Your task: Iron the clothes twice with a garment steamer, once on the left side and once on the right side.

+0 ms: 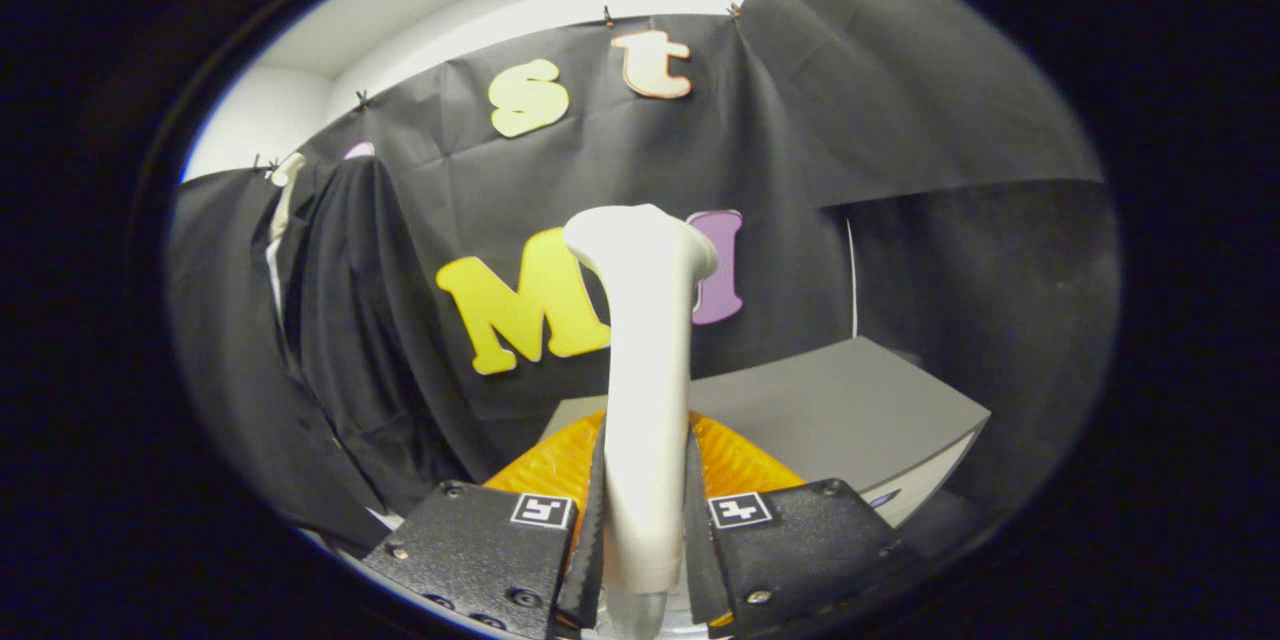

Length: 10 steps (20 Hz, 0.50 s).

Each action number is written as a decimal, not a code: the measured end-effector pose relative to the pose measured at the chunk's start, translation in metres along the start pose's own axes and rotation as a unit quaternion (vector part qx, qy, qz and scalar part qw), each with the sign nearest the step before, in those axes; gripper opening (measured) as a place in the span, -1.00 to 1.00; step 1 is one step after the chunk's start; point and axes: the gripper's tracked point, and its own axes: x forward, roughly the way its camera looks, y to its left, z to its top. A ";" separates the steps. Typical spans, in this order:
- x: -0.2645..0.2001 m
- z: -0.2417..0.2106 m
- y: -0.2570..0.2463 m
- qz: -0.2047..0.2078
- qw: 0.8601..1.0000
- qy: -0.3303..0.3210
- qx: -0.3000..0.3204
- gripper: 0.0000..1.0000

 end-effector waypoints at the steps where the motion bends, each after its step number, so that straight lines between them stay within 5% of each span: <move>1: -0.006 0.007 0.015 0.004 1.000 -0.010 -0.002 -0.27; 10: -0.053 0.049 0.169 0.059 0.995 -0.073 -0.018 -0.27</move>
